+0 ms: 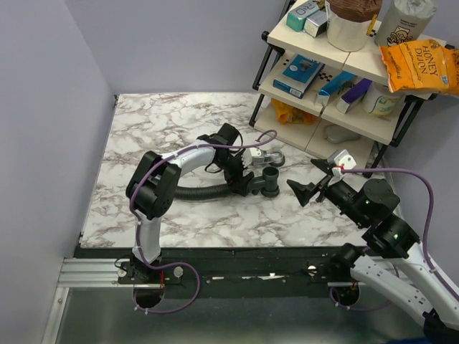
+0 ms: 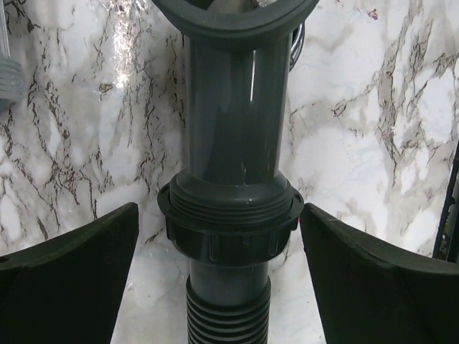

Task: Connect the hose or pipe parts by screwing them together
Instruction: Pick up the pipeline from the center of the board.

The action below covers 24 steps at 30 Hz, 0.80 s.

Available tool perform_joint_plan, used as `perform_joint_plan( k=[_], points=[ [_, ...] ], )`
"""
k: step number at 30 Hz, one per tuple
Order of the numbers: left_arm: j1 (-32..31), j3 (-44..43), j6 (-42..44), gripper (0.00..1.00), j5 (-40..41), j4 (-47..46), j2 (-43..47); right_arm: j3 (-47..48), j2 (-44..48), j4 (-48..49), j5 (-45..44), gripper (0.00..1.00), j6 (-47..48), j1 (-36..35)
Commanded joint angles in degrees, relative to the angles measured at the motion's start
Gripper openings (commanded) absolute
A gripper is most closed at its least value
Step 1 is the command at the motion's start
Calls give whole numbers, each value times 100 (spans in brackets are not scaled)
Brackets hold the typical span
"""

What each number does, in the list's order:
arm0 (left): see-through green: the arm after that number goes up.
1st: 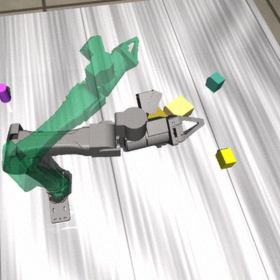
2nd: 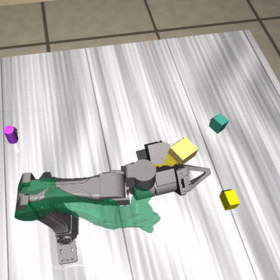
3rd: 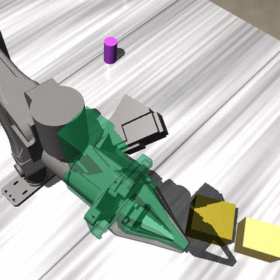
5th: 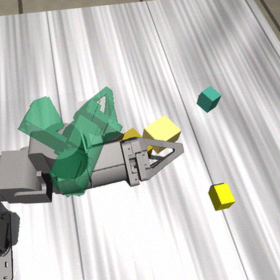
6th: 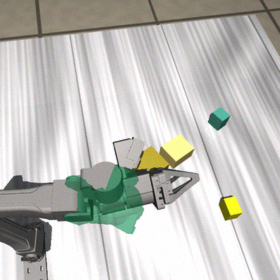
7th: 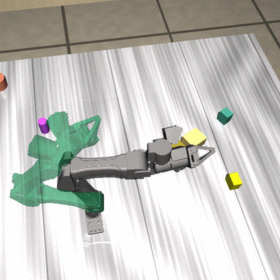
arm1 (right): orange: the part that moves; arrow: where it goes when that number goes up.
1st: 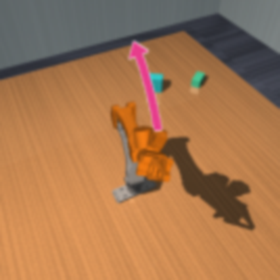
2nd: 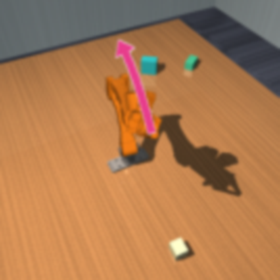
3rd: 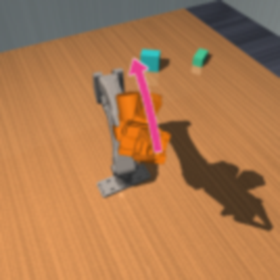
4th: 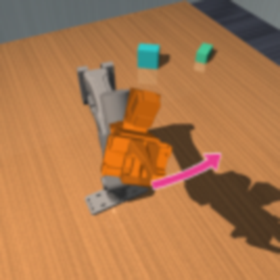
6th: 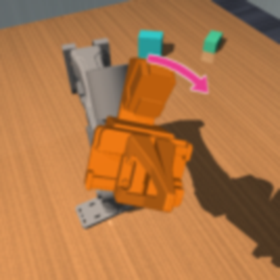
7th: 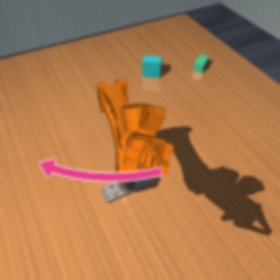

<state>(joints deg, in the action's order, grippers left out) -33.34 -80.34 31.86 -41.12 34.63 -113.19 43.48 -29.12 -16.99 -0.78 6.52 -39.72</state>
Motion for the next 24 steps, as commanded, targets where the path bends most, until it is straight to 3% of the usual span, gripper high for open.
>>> perform_joint_plan(
  k=[1, 4, 7, 10, 11, 14, 17, 20, 24],
  points=[
    [-172, -26, -4, 99, -80, -194, -221, 11, 12, 91, -160, 100, -2, 0],
    [-199, -35, -48, 96, -62, -185, -265, 55, 47, -23, -256, 100, 7, 0],
    [-234, -8, -57, 85, -27, -194, -257, 81, 82, -76, -283, 100, 24, 0],
    [-278, 9, -30, 65, -10, -141, -257, 125, 65, -102, -344, 100, 33, 0],
    [-287, 27, -30, 52, -18, -132, -239, 143, 73, -146, -362, 100, 24, 0],
    [-287, 79, 4, 30, -27, -106, -160, 143, 126, -173, -484, 100, 42, 9],
    [-296, 132, 92, 17, -27, -9, -11, 99, 205, -190, -520, 100, 112, 0],
    [-287, 1, 250, 7, -97, 201, 208, 46, 240, -182, -468, 100, 261, 0],
    [-278, -613, 487, 6, -273, 920, 612, 116, 153, -181, -274, 100, 542, 0]
  ],
)
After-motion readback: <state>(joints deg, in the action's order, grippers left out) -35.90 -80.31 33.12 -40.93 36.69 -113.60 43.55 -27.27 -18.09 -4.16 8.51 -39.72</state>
